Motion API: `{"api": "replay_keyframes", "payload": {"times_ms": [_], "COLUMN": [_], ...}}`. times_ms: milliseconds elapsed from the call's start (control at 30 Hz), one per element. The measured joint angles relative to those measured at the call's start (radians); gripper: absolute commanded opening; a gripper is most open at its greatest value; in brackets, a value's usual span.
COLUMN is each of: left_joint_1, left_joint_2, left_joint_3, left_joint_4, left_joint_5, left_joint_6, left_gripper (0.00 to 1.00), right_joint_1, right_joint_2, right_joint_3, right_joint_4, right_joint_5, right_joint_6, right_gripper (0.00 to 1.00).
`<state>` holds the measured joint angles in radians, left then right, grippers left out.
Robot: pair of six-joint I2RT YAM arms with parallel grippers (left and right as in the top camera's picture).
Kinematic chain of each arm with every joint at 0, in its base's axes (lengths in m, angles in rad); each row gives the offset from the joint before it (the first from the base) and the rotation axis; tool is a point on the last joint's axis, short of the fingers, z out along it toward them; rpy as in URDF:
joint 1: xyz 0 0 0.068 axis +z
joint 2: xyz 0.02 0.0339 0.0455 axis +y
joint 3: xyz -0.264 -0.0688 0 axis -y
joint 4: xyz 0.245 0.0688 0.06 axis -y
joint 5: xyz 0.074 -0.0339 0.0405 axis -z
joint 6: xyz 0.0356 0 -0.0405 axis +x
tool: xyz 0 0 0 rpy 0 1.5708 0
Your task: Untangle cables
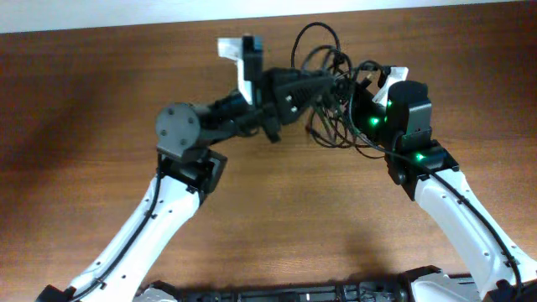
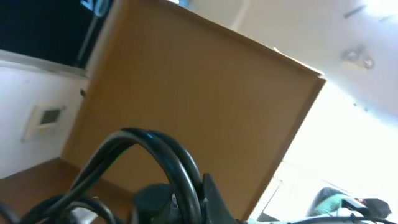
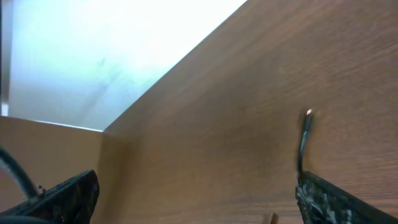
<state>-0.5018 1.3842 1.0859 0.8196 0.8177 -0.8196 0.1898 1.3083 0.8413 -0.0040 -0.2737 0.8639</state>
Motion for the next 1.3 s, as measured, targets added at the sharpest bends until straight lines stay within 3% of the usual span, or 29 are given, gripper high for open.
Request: {"api": "replay_keyframes", "payload": {"times_ms": [433,767,867,1000,1167,1300], "left_joint_1": [0.298,0.346,0.346,0.347,0.347,0.348], "left_joint_2": [0.000,0.000,0.000,0.000,0.000,0.000], "left_joint_3": [-0.001,-0.001,0.000,0.000,0.003,0.004], "left_joint_4": [0.042,0.046,0.042,-0.015,-0.159,-0.340], "left_joint_5": [0.046,0.101,0.203,0.336,0.385,0.393], "left_joint_6": [-0.127,-0.085,0.063,0.311,0.537,0.820], "left_gripper": [0.00,0.00,0.00,0.00,0.00,0.00], "right_joint_1": [0.006,0.006,0.005,0.005,0.006,0.006], "right_joint_2": [0.000,0.000,0.000,0.000,0.000,-0.009], "right_joint_3": [0.000,-0.002,-0.005,-0.006,-0.006,-0.006], "right_joint_4": [-0.140,-0.125,0.025,0.053,0.151,0.201], "right_joint_5": [0.083,0.087,-0.096,-0.393,-0.568,-0.613], "right_joint_6": [-0.033,-0.048,-0.160,-0.316,-0.360,-0.338], "right_gripper": [0.99,0.99,0.99,0.99,0.99,0.99]}}
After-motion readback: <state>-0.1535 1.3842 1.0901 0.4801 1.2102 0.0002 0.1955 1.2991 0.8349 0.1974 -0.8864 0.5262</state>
